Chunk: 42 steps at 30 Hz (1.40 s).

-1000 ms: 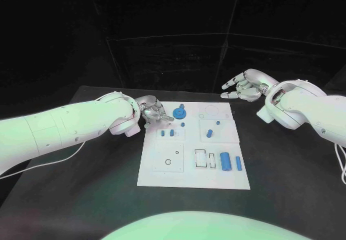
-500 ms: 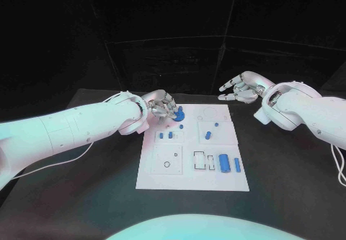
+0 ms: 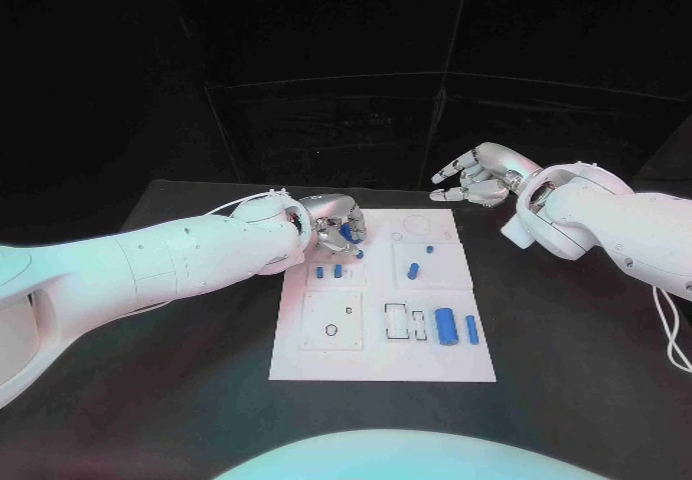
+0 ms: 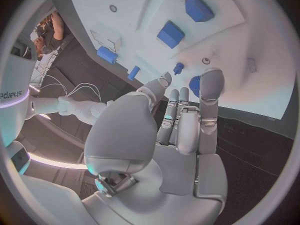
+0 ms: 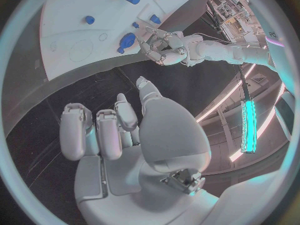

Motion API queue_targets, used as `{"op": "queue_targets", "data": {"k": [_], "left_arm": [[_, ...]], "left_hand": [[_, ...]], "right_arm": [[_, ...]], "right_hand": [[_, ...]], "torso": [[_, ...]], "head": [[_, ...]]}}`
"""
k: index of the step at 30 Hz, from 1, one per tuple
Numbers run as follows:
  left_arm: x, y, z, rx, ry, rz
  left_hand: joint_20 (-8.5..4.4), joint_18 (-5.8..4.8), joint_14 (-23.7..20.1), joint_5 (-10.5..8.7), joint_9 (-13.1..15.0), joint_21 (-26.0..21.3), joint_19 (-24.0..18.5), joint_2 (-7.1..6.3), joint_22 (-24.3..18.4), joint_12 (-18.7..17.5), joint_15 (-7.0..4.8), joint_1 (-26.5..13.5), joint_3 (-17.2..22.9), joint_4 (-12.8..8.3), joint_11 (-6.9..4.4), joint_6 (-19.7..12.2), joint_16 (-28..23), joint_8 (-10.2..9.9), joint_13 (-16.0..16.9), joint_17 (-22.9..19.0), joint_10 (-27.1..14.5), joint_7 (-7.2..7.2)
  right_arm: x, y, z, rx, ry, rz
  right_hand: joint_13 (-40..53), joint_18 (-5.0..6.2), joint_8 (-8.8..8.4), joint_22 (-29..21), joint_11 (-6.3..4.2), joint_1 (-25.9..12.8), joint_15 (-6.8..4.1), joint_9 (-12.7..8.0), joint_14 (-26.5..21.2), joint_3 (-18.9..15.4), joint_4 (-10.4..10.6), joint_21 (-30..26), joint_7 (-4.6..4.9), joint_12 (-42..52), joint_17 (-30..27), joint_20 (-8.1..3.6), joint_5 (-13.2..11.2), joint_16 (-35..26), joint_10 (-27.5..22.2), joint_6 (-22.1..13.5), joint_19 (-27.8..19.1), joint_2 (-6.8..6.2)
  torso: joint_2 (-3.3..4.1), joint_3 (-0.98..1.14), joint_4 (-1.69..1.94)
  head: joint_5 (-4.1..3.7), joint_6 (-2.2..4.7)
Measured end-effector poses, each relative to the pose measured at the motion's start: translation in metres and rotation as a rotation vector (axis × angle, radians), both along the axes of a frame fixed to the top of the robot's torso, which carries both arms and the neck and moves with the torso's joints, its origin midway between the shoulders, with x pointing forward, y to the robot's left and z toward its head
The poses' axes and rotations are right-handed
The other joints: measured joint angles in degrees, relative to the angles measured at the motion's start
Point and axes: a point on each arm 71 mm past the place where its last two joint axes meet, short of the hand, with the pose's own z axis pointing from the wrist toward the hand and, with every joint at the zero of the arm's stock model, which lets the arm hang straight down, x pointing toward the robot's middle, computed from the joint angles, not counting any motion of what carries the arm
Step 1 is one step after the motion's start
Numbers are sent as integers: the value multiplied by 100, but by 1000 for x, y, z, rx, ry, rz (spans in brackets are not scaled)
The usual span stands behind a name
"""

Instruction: Assemble the parts on the task board

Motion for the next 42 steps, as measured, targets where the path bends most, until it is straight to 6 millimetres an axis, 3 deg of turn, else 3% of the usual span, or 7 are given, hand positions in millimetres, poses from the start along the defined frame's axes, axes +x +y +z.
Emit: {"op": "queue_targets", "data": {"k": [9,11,42], "left_arm": [[1,-13,-6,73,-7,-45],[1,-15,-8,83,-5,-51],[6,-26,-13,169,14,-34]], "left_hand": [[-14,-2,0,0,0,197,94,1,218,-68,0,1,-17,-17,20,94,28,-118,-126,-38,20,-10],[-14,-91,0,0,0,234,95,1,247,-68,0,2,-17,-17,-2,135,28,-141,-145,-59,42,-10],[-36,-91,20,1,1,335,156,170,393,-285,-21,97,295,-181,-20,412,28,-406,-385,-141,351,-23]], "right_arm": [[0,2,0,1,0,3],[0,2,0,1,0,4],[0,4,0,2,1,9]], "right_hand": [[0,0,0,0,0,0,0,0,0,0,0,0,0,0,0,0,0,0,0,0,0,0],[0,0,0,0,0,0,0,0,0,0,0,0,0,0,0,0,0,0,0,0,0,0],[1,0,0,0,0,0,0,0,0,0,0,0,0,0,0,0,0,0,0,0,0,0]], "torso": [[-1,0,1],[-2,0,1],[-8,6,13]], "head": [[-5,-1],[-5,-1],[-44,-27]]}}
